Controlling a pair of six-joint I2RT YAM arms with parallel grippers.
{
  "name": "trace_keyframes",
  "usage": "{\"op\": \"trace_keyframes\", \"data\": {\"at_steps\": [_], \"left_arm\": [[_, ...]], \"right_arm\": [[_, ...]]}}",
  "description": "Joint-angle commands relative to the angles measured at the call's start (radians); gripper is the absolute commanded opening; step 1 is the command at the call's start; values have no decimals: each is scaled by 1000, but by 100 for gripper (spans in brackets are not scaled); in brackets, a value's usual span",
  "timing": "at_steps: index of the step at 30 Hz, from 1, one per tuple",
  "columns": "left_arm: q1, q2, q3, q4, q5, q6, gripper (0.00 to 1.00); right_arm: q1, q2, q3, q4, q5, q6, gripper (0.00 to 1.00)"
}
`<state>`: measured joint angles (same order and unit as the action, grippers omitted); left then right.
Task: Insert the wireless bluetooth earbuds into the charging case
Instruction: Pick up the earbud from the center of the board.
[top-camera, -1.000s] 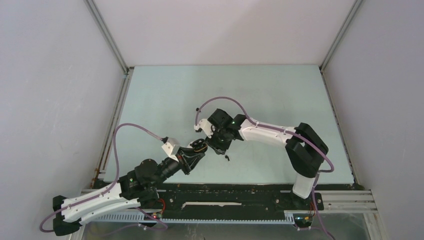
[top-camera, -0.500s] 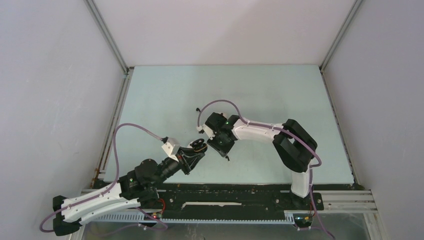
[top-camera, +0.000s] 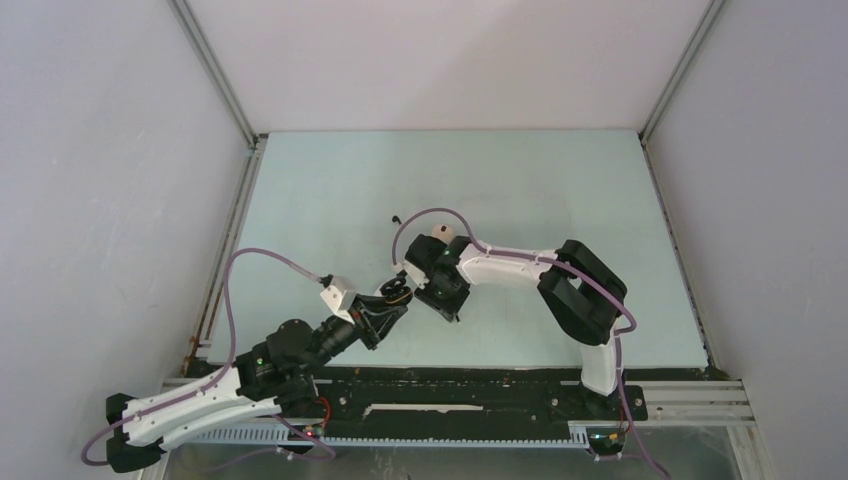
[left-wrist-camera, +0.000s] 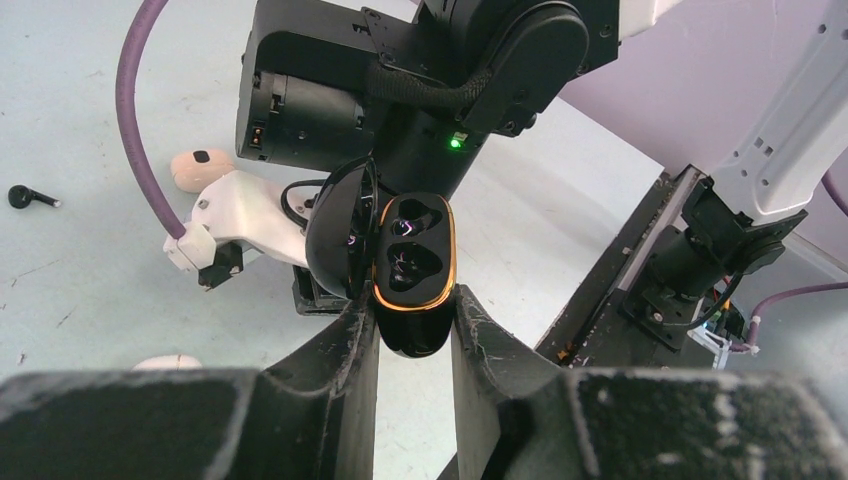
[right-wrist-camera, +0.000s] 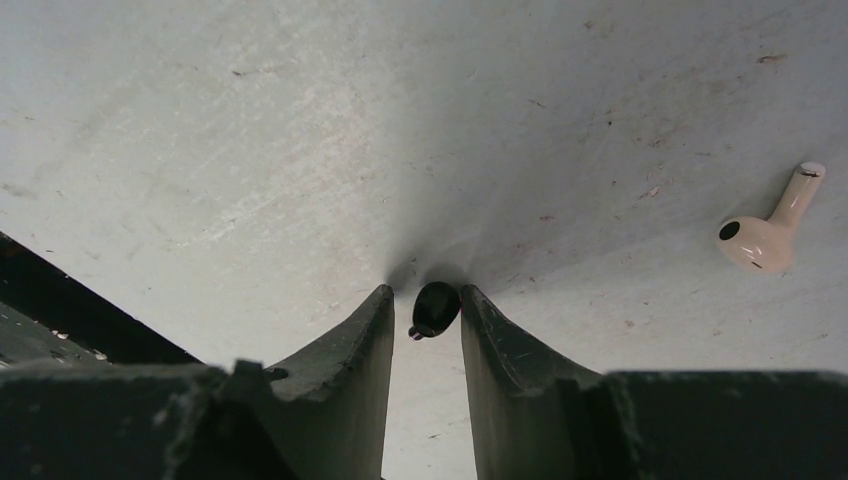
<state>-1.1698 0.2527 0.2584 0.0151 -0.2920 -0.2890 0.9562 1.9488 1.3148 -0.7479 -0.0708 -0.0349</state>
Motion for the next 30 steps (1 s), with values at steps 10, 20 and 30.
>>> {"op": "trace_keyframes", "data": {"at_steps": [10,20,30], "left_arm": [[-7,-12,-2,14,-14,-16,0],[-7,1,-1,19,-12,-18,0],[-7,84,-12,104,7,0,0]], "right_arm": [[8,15,31,-18,27,-11,23],[0,12,31,-11,20,-19,0],[-253,-248,64,-8,-156,-58,0]]}}
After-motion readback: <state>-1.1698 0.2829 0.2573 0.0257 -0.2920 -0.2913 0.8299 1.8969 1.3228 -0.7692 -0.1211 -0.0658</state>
